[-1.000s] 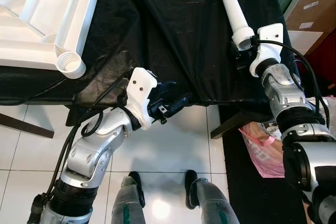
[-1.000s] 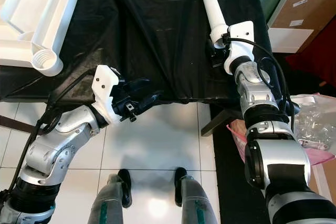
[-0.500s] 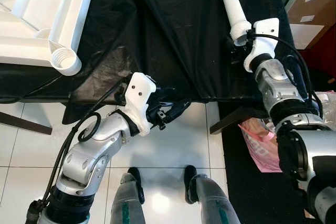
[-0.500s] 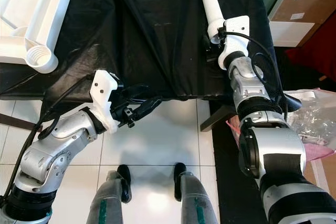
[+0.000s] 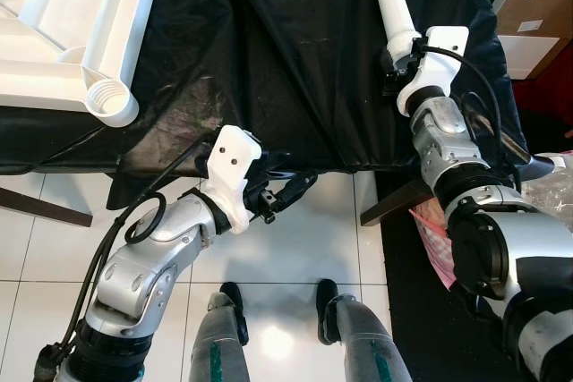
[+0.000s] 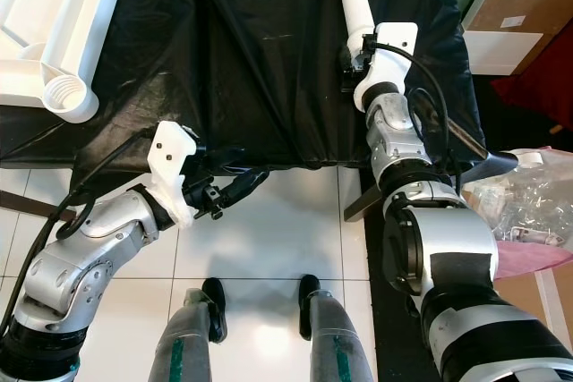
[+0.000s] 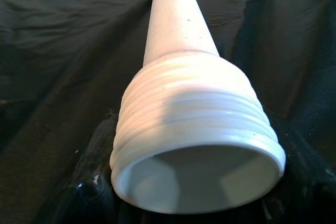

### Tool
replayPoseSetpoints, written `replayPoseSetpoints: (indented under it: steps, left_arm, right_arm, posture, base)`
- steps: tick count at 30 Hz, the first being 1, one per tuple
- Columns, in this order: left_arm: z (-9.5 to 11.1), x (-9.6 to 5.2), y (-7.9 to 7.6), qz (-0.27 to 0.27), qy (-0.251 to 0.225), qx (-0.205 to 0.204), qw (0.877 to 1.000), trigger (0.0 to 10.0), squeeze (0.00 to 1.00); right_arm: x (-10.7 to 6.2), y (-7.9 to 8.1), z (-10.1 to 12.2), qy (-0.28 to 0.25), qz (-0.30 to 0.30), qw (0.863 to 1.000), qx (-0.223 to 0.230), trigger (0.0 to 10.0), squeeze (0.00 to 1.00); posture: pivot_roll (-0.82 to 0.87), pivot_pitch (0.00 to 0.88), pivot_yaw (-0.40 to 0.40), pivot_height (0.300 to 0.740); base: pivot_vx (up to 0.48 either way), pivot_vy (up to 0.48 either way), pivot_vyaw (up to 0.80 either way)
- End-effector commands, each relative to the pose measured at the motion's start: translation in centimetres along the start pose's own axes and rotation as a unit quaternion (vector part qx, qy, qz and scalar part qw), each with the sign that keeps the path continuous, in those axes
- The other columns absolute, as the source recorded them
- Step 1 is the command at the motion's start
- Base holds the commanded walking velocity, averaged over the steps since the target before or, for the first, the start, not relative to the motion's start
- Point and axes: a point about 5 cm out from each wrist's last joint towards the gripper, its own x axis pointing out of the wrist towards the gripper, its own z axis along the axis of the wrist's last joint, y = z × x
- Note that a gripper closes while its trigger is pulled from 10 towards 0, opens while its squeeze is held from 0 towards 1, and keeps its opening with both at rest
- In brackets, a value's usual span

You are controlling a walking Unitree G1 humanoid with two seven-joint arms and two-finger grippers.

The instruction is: Building children table

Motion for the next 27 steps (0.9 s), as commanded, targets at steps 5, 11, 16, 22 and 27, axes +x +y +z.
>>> replayPoseSetpoints:
  steps: [5,11,16,22,27]
  left_arm:
    - [-0.3,-0.2,-0.2,-0.008,0.01,-0.004,1.0,10.0,0.0]
    - [-0.3,0.4,0.3,-0.006,0.004,-0.005,1.0,10.0,0.0]
    - [-0.2,0.9,0.7,-0.007,-0.003,-0.003,1.0,10.0,0.0]
    - [0.2,1.8,1.7,0.007,-0.017,-0.006,1.0,10.0,0.0]
    - [0.2,2.4,2.5,0.016,-0.022,0.003,1.0,10.0,0.0]
  right_arm:
    - [-0.6,0.4,-1.4,0.017,0.007,1.0,0.019,0.0,0.0]
    - [-0.9,0.2,-0.2,-0.045,0.008,0.999,0.018,10.0,0.0]
    - [-1.7,-0.2,0.8,-0.102,-0.005,0.995,-0.011,10.0,0.0]
    - [-4.4,-0.4,1.3,-0.156,-0.009,0.986,-0.048,10.0,0.0]
    - [-6.7,0.3,0.5,-0.156,0.001,0.987,-0.044,10.0,0.0]
  posture:
    - [0.19,0.418,-0.006,0.74]
    - [0.14,0.401,-0.008,0.74]
    - [0.12,0.381,-0.004,0.74]
    - [0.08,0.334,0.002,0.74]
    - [0.07,0.304,0.002,0.74]
  base:
    - [0.0,0.0,0.0]
    - [0.0,0.0,0.0]
    - [0.0,0.0,0.0]
    - [0.0,0.0,0.0]
    - [0.0,0.0,0.0]
